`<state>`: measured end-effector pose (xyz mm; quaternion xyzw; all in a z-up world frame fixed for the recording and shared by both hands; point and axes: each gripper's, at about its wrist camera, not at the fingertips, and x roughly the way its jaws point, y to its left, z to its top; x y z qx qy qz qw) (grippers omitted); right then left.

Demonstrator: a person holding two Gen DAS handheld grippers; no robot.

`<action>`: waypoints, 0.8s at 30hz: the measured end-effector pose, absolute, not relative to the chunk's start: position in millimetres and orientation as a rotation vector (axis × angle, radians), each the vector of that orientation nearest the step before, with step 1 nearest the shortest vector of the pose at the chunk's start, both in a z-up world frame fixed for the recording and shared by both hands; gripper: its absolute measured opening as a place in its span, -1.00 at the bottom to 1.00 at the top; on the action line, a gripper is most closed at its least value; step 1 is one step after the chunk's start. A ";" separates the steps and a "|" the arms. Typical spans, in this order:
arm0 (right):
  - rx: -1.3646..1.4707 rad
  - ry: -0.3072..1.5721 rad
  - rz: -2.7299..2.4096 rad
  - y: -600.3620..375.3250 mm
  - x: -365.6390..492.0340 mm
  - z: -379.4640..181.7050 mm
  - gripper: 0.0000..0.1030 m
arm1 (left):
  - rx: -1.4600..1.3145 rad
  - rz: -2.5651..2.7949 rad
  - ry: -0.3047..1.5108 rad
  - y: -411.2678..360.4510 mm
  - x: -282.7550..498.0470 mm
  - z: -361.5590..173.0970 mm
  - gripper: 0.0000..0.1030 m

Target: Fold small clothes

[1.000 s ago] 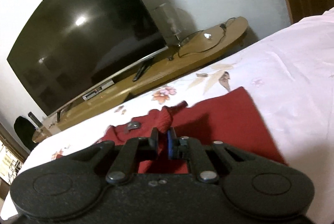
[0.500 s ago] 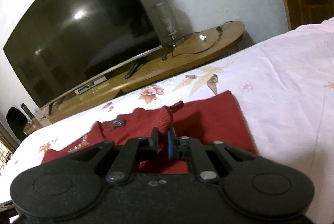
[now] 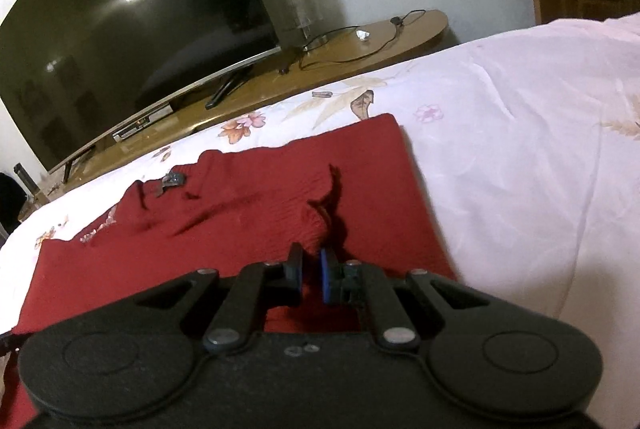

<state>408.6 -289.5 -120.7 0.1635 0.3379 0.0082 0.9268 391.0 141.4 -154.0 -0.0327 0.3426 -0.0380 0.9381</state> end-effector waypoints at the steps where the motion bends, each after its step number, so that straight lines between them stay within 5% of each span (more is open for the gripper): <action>1: 0.338 0.694 0.022 -290.7 408.2 -119.5 -0.70 | -0.051 -0.091 0.703 141.8 388.3 -151.8 -0.15; 3: 0.340 0.664 0.011 -293.1 401.3 -113.0 -0.53 | -0.043 -0.114 0.696 149.0 376.7 -145.7 0.04; 9: 0.274 0.578 0.029 -298.6 388.8 -90.1 -0.58 | -0.214 -0.186 0.493 166.5 373.6 -104.4 0.06; 18: 0.186 0.599 0.133 -244.5 439.7 -97.7 -0.57 | -0.262 -0.216 0.687 110.3 487.6 -158.6 0.09; 20: 0.135 0.647 0.096 -237.6 450.8 -111.5 -0.63 | -0.274 -0.226 0.648 113.3 483.4 -167.8 0.09; 21: 0.110 0.697 0.047 -240.7 457.7 -123.4 -0.84 | -0.288 -0.226 0.650 114.5 482.9 -166.7 0.09; 24: 0.158 0.674 0.046 -257.7 454.6 -124.7 -0.88 | -0.287 -0.229 0.652 117.0 478.8 -163.4 0.09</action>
